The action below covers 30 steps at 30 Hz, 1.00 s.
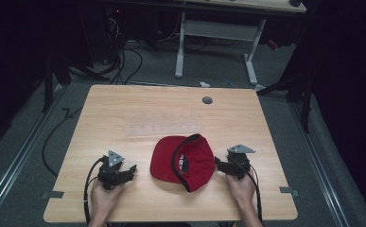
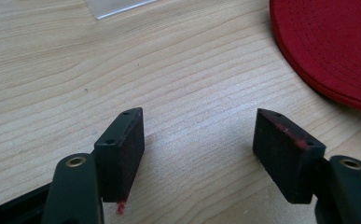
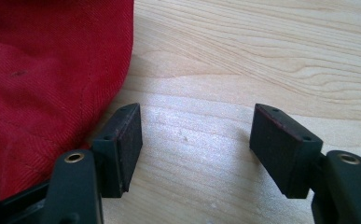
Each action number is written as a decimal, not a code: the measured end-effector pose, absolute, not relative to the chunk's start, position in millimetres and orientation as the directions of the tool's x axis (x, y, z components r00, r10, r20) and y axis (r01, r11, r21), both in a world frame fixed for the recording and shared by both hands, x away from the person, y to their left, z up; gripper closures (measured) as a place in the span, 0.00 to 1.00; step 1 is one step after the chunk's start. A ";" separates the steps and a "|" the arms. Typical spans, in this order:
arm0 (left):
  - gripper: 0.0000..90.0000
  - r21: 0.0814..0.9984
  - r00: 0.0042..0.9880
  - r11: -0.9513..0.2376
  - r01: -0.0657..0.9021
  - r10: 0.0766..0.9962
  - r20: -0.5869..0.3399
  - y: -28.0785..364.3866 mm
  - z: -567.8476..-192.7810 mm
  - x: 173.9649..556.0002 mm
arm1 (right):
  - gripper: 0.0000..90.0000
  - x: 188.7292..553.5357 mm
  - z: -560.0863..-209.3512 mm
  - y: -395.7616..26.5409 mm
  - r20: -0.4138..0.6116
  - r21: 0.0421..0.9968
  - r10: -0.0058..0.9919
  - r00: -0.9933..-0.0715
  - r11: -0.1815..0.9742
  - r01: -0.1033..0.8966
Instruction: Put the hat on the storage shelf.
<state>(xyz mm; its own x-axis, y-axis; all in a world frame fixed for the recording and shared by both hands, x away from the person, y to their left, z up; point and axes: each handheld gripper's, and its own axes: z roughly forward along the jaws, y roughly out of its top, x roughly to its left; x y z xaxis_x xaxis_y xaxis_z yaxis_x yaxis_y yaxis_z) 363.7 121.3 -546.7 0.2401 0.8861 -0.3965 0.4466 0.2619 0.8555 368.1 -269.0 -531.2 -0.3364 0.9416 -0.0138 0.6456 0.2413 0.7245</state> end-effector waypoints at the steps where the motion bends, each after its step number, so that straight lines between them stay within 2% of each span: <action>1: 0.38 0.856 0.240 0.262 0.447 0.886 -0.397 121.3 -546.7 363.7 | 0.38 368.1 -531.2 -269.0 -0.014 0.725 0.942 -0.336 0.241 0.646; 12: 0.36 0.854 0.236 0.265 0.448 0.886 -0.399 119.9 -546.6 363.9 | 0.38 368.2 -531.2 -269.0 -0.013 0.724 0.942 -0.335 0.239 0.647; 17: 0.36 0.854 0.236 0.266 0.448 0.886 -0.399 119.3 -546.7 364.4 | 0.32 368.9 -531.5 -267.5 -0.020 0.720 0.937 -0.348 0.255 0.646; 23: 0.36 0.854 0.237 0.261 0.450 0.887 -0.396 119.2 -546.6 364.5 | 0.31 369.0 -531.5 -268.2 -0.018 0.718 0.934 -0.357 0.261 0.645; 26: 0.35 0.854 0.236 0.262 0.450 0.887 -0.396 119.0 -546.7 364.6 | 0.31 368.7 -531.0 -268.1 -0.018 0.715 0.934 -0.356 0.261 0.649; 28: 0.35 0.854 0.235 0.262 0.449 0.888 -0.396 118.9 -546.7 364.7 | 0.38 367.5 -528.6 -269.0 -0.020 0.703 0.934 -0.357 0.267 0.659; 30: 0.35 0.855 0.236 0.261 0.448 0.888 -0.395 118.7 -546.8 364.7 | 0.38 367.0 -528.0 -269.6 -0.024 0.702 0.934 -0.357 0.270 0.659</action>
<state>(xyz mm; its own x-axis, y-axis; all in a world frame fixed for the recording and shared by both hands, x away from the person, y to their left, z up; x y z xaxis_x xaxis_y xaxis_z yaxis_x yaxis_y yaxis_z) 364.7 118.7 -546.8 0.2360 0.8879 -0.3949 0.4480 0.2612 0.8550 367.0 -269.6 -528.0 -0.3568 0.9339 -0.0240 0.6591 0.2699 0.7019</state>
